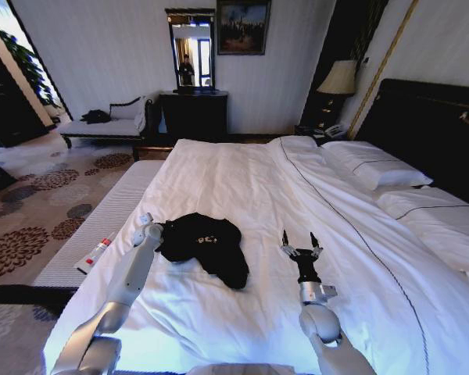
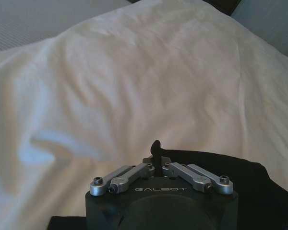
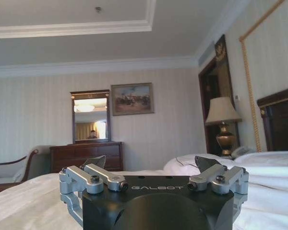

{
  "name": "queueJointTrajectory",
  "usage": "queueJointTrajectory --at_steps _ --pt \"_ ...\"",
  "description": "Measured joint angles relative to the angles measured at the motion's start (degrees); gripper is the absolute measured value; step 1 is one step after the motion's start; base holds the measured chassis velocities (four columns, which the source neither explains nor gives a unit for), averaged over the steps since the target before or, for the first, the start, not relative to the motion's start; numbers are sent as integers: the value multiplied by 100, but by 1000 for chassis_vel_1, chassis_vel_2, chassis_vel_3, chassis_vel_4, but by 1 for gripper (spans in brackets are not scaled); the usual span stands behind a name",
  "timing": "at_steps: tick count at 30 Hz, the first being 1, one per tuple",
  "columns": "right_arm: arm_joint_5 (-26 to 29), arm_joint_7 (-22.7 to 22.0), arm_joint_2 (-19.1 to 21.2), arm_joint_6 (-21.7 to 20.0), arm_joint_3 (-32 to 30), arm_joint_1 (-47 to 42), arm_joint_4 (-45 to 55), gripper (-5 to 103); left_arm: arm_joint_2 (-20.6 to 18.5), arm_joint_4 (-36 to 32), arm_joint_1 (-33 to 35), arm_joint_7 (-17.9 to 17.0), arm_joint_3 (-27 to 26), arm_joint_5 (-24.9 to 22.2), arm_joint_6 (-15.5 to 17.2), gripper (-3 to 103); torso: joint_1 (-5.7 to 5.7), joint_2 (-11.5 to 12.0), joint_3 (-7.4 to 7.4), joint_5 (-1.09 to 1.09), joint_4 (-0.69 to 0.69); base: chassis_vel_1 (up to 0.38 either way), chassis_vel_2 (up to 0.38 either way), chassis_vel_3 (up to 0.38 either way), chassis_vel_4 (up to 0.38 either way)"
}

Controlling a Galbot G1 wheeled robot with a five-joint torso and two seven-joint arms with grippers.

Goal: Fold the clothes on the bed.

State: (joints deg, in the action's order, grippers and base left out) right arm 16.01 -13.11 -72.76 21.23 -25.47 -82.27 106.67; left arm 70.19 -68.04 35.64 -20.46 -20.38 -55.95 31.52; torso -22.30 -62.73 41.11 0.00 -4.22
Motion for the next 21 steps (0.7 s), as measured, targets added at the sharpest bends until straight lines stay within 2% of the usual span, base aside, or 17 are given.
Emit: queueJointTrajectory --at_steps 2,3,4,7,9,11,12,14,15,17,21 --pt "276 -120 37 -163 64 70 -17 100 -127 -196 131 22 21 3 2 1 0 0 0 0 0 0 0 0 0" --pt "682 -226 94 -393 167 175 -8 100 -259 -469 346 67 37 27 -15 1 0 0 0 0 1 0 0 0 0" --pt "682 -226 94 -393 167 175 -8 100 -259 -469 346 67 37 27 -15 1 0 0 0 0 1 0 0 0 0" --pt "1569 -516 303 -1026 493 508 108 100 -463 -1069 882 193 -5 130 -130 1 0 0 0 -1 2 0 0 0 0" --pt "1781 -564 354 -1145 572 587 127 100 -488 -1163 988 216 -30 153 -156 1 0 0 0 0 2 0 0 0 0" --pt "2968 -760 590 -1632 1012 1028 203 100 -565 -1514 1404 291 -162 237 -280 1 0 -1 0 -1 3 0 0 0 0" --pt "2968 -760 590 -1632 1012 1028 203 100 -565 -1514 1404 291 -162 237 -280 1 0 -1 0 -1 3 0 0 0 0" --pt "4042 -952 759 -2030 1446 1570 160 100 -618 -1772 1712 329 -269 312 -369 1 0 -1 0 -2 3 0 0 0 0" --pt "4042 -952 759 -2030 1446 1570 160 100 -618 -1772 1712 329 -269 312 -369 1 0 -1 0 -2 3 0 0 0 0" --pt "4667 -1082 801 -2304 1793 2050 -56 100 -649 -1973 1942 367 -341 409 -444 1 0 0 0 0 3 0 0 0 0" --pt "5212 -1145 746 -2547 2253 2754 -596 100 -656 -2204 2173 387 -429 501 -502 1 0 0 0 0 3 0 0 0 0"
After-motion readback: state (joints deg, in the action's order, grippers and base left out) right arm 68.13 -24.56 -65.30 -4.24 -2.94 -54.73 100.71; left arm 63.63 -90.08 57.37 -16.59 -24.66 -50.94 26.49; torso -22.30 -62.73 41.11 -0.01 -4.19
